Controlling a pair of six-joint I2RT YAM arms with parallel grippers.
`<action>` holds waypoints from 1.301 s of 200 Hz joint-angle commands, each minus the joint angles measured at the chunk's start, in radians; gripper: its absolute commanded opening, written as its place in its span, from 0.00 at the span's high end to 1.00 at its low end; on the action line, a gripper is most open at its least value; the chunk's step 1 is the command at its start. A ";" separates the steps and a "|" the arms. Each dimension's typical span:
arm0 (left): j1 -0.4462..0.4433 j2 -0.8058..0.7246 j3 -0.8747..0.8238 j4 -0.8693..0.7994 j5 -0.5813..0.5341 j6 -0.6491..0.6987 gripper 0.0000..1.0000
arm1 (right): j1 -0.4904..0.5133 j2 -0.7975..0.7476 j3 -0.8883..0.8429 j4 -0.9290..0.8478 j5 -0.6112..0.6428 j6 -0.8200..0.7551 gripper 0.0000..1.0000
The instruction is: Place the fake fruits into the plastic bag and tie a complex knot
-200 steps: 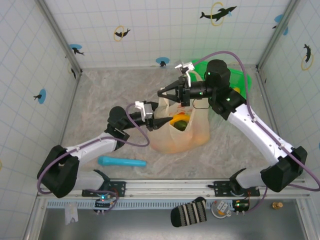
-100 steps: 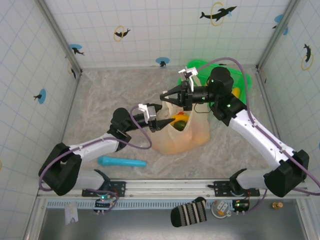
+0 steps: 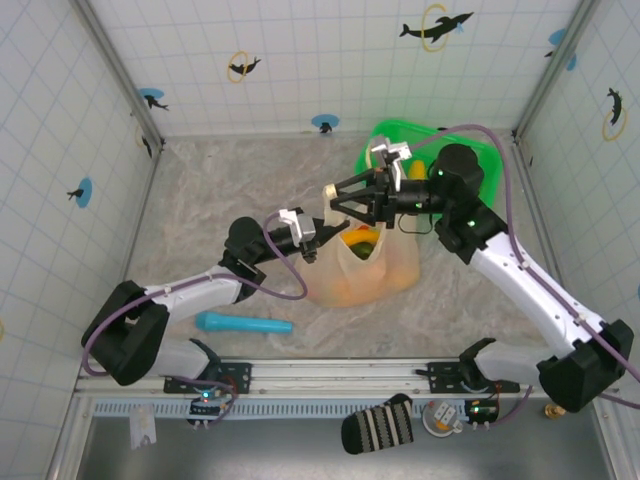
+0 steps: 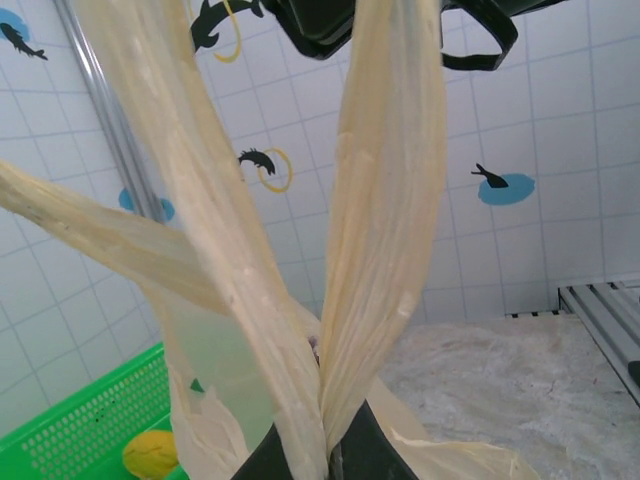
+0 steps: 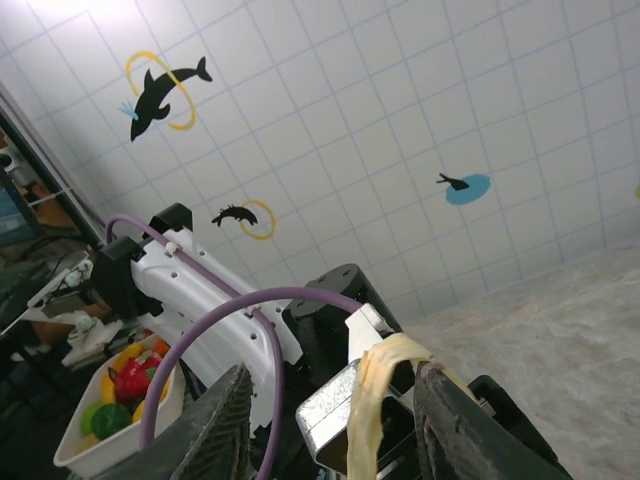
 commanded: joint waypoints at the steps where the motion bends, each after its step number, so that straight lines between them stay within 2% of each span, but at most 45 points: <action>1: -0.006 -0.022 0.015 0.007 0.022 0.023 1.00 | -0.013 -0.024 -0.025 -0.002 0.000 0.004 0.54; 69: -0.015 -0.035 0.022 -0.042 0.029 0.043 1.00 | 0.001 0.010 -0.036 -0.003 0.009 0.012 0.56; 84: -0.015 -0.036 0.024 -0.049 0.027 0.044 1.00 | 0.016 0.022 -0.031 -0.001 0.000 0.012 0.64; 106: -0.015 -0.038 0.026 -0.064 0.017 0.054 1.00 | 0.025 0.028 -0.030 -0.006 -0.011 0.011 0.82; 122: -0.015 -0.039 0.025 -0.071 0.007 0.056 1.00 | 0.022 0.023 -0.027 -0.019 -0.013 0.003 1.00; 140: -0.015 -0.041 0.030 -0.094 -0.003 0.067 1.00 | 0.013 0.016 -0.005 -0.024 -0.021 0.009 1.00; 174: -0.015 -0.043 0.036 -0.141 -0.026 0.101 0.71 | -0.001 0.049 0.101 -0.058 -0.071 0.051 1.00; 186: -0.015 -0.047 0.039 -0.157 -0.032 0.118 0.64 | -0.001 0.068 0.133 -0.081 -0.091 0.060 1.00; 260: -0.015 -0.035 0.078 -0.154 -0.014 0.135 0.53 | 0.001 0.111 0.189 -0.096 -0.150 0.100 1.00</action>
